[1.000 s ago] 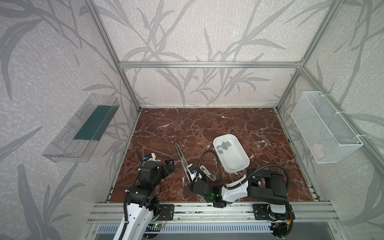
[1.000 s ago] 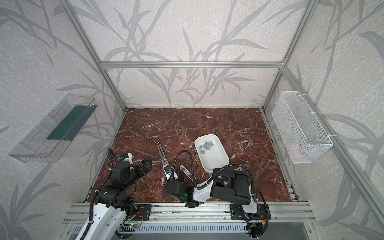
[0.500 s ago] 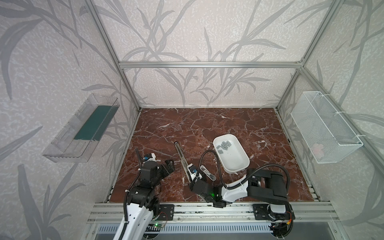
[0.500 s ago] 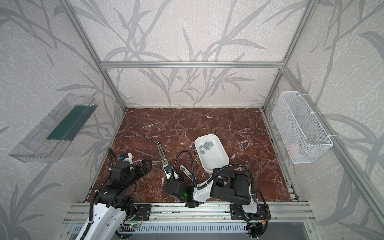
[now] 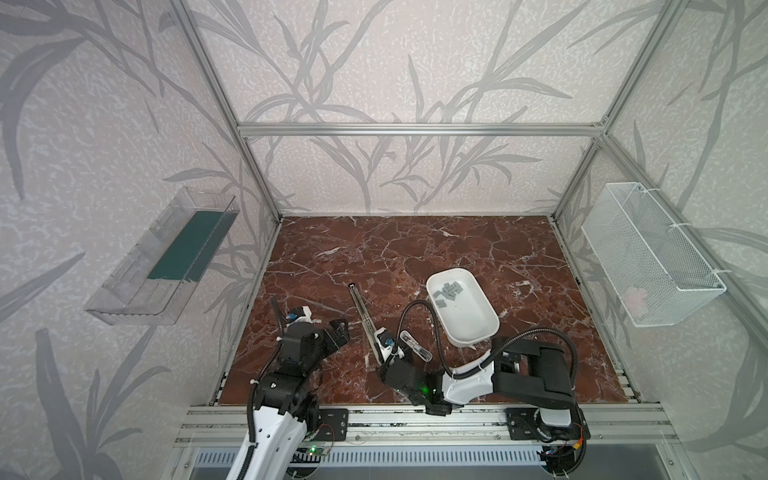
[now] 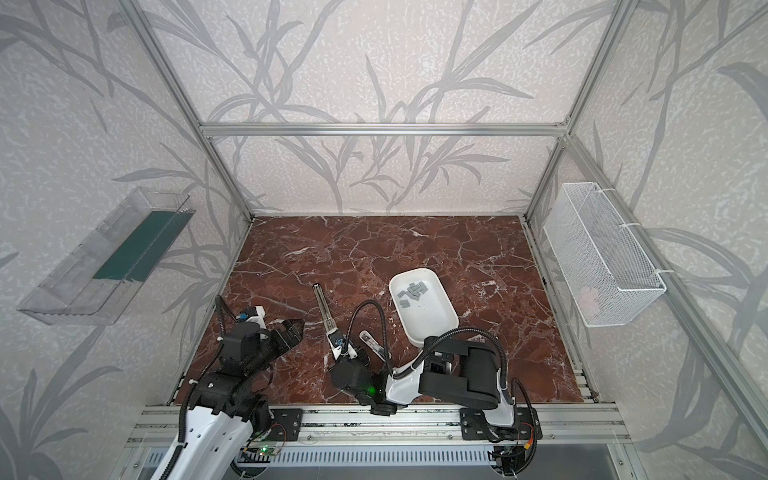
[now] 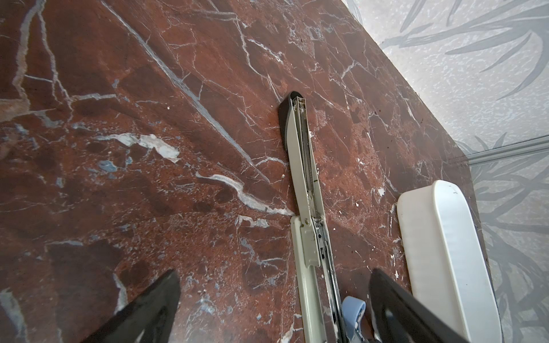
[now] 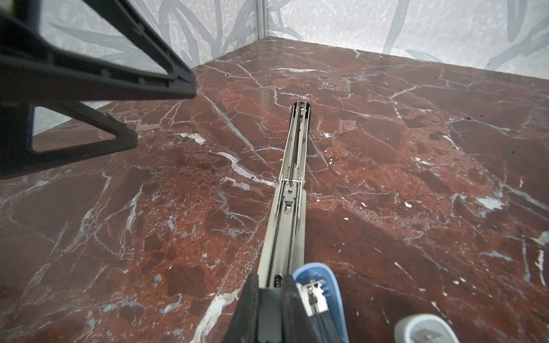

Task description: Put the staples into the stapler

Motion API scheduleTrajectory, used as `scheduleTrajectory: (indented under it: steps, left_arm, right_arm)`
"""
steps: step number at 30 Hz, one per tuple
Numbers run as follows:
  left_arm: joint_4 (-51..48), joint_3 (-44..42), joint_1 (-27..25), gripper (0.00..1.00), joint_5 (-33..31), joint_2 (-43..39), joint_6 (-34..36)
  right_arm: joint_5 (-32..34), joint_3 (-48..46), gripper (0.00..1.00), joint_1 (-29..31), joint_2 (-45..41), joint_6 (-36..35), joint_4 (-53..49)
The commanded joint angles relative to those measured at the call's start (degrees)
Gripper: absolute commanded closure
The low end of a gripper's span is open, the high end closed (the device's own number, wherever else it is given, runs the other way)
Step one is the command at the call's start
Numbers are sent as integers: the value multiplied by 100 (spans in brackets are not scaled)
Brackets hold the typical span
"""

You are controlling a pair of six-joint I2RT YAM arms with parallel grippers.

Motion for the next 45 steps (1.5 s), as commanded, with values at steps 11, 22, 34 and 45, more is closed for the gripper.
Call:
scheduleTrajectory:
  steps: [11,22,34,45]
  left_arm:
    - [17,61,-26,1,-26,-14,51]
    - [13,60,-27,1,-33,-19,51]
    - [13,61,-30,1,-26,-9,51]
    - [37,69,-48,1,-47,59,54]
  right_arm:
    - [97,155,100,-36,184,108,-64]
    - [141,161,100,-40,216,119,-91]
    - [167,237,100,-38,-12,-217,-4]
    - [290,197,100,-39,-42,-282,-12]
